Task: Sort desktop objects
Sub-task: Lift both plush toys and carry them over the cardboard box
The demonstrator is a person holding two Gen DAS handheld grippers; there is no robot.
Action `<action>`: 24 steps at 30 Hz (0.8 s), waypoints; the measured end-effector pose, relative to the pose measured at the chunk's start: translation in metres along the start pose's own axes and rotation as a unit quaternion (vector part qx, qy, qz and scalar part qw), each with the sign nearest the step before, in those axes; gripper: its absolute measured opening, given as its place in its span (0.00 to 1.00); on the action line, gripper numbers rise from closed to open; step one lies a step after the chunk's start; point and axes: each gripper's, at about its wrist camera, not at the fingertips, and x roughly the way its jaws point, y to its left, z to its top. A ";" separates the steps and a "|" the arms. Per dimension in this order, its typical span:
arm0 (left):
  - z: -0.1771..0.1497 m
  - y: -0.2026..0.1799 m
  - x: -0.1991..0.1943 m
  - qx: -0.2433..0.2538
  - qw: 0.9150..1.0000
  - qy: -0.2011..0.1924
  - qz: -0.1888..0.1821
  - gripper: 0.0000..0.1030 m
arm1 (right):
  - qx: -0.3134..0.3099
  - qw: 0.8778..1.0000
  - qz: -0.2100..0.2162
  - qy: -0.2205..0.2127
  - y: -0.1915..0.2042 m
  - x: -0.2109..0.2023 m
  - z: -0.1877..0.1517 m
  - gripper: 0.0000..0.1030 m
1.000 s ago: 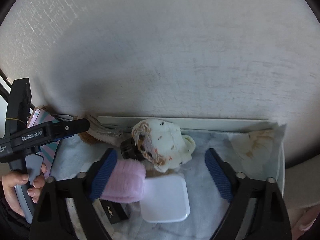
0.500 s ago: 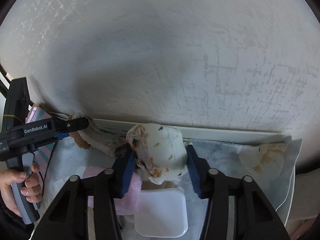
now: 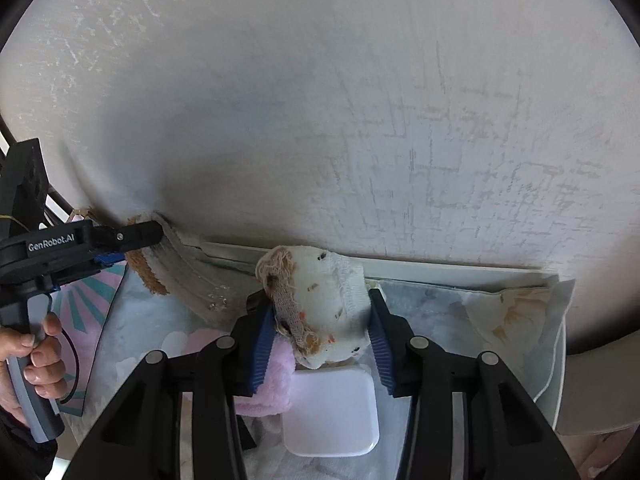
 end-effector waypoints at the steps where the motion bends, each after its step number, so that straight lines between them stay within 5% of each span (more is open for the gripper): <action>1: 0.000 -0.001 -0.003 0.001 1.000 -0.001 -0.001 0.31 | 0.000 1.000 -0.001 -0.001 0.001 -0.002 -0.001 0.39; 17: -0.016 -0.020 -0.085 0.012 1.000 -0.018 -0.016 0.31 | -0.022 0.999 -0.021 0.010 0.048 -0.076 0.019 0.39; 21: -0.019 -0.010 -0.121 0.014 0.999 -0.026 -0.014 0.31 | -0.030 0.999 -0.022 0.016 0.070 -0.093 0.022 0.39; 24: -0.020 0.032 -0.175 0.020 0.999 -0.035 -0.013 0.31 | -0.040 0.999 -0.020 0.018 0.090 -0.101 0.024 0.39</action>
